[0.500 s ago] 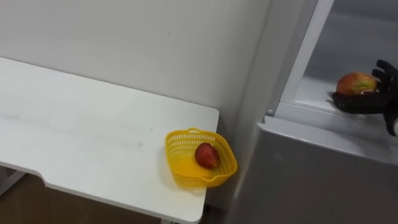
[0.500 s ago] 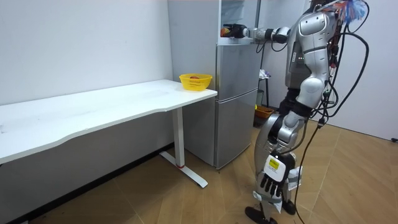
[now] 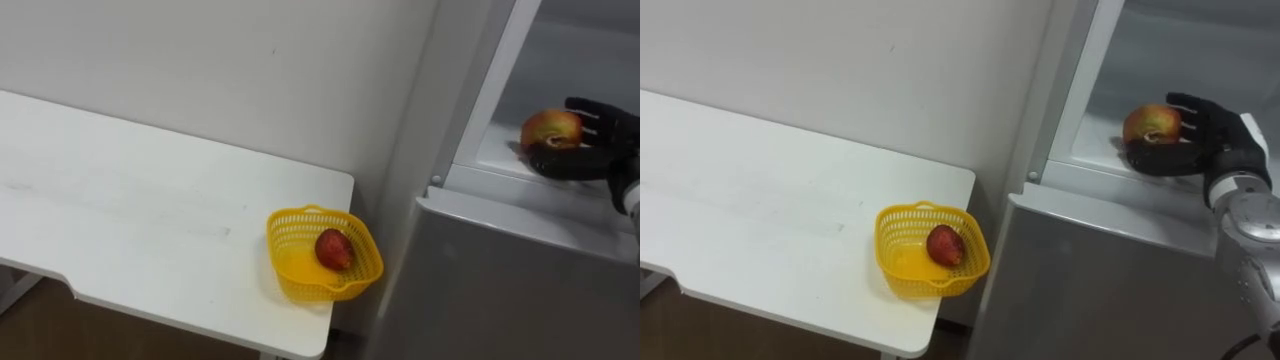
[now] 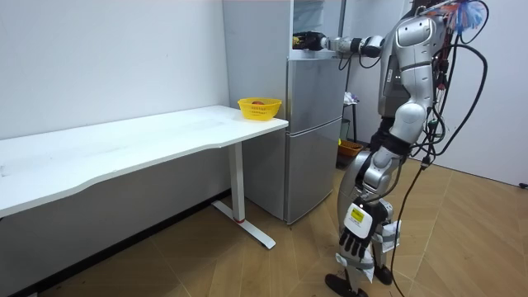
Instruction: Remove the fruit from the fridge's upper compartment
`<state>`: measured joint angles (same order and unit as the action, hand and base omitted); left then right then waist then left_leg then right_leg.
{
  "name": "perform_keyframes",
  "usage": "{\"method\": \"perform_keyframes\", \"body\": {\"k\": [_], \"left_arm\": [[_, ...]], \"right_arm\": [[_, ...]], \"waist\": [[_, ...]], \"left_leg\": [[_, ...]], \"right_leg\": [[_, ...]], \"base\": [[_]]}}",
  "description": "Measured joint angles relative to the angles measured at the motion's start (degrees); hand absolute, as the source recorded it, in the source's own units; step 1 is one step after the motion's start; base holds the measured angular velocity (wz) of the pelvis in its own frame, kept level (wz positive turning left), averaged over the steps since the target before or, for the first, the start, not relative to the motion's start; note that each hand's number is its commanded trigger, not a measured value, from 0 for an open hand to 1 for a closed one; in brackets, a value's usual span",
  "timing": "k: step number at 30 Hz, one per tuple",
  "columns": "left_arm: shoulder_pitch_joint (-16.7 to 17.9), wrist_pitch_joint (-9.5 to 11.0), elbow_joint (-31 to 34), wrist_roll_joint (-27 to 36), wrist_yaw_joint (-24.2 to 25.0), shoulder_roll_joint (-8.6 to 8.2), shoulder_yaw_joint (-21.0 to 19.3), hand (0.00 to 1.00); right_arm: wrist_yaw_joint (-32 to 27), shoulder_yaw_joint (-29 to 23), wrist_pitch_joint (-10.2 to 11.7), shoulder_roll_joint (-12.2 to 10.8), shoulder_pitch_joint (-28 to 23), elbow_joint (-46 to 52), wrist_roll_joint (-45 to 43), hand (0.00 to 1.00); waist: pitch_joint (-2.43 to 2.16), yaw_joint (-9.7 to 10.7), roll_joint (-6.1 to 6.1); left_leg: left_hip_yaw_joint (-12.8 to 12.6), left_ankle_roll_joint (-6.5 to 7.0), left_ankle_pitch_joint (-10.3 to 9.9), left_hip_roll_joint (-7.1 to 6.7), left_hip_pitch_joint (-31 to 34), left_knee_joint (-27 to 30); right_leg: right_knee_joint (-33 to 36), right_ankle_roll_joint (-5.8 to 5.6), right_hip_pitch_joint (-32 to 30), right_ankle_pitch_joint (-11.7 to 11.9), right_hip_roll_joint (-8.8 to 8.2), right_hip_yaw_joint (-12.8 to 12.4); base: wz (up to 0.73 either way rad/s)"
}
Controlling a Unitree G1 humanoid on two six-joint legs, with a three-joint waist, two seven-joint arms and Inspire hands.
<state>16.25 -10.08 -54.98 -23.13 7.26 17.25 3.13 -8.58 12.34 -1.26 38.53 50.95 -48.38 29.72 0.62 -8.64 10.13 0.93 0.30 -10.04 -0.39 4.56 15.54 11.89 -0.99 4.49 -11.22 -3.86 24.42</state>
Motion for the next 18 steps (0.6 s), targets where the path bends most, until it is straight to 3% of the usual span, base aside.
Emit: {"method": "perform_keyframes", "body": {"k": [7,18], "left_arm": [[0.0,0.1,0.3,0.0,0.0,0.07,0.0,0.0],[-0.2,0.5,0.9,0.0,0.0,0.07,0.3,0.0]], "right_arm": [[-0.1,0.8,0.0,0.0,0.9,0.0,-0.8,1.0],[0.5,-0.2,0.1,-0.1,0.9,0.0,-1.0,1.0]], "waist": [[-0.02,-1.0,0.03],[0.09,-0.9,-0.14]], "left_leg": [[0.2,0.0,0.0,-0.04,0.1,0.0],[0.6,0.0,0.0,-0.18,0.2,0.0]], "right_leg": [[-0.1,0.0,0.0,0.0,-0.01,0.4],[-0.2,0.0,0.1,0.0,-0.08,1.0]], "base": [[0.02],[0.02]]}}
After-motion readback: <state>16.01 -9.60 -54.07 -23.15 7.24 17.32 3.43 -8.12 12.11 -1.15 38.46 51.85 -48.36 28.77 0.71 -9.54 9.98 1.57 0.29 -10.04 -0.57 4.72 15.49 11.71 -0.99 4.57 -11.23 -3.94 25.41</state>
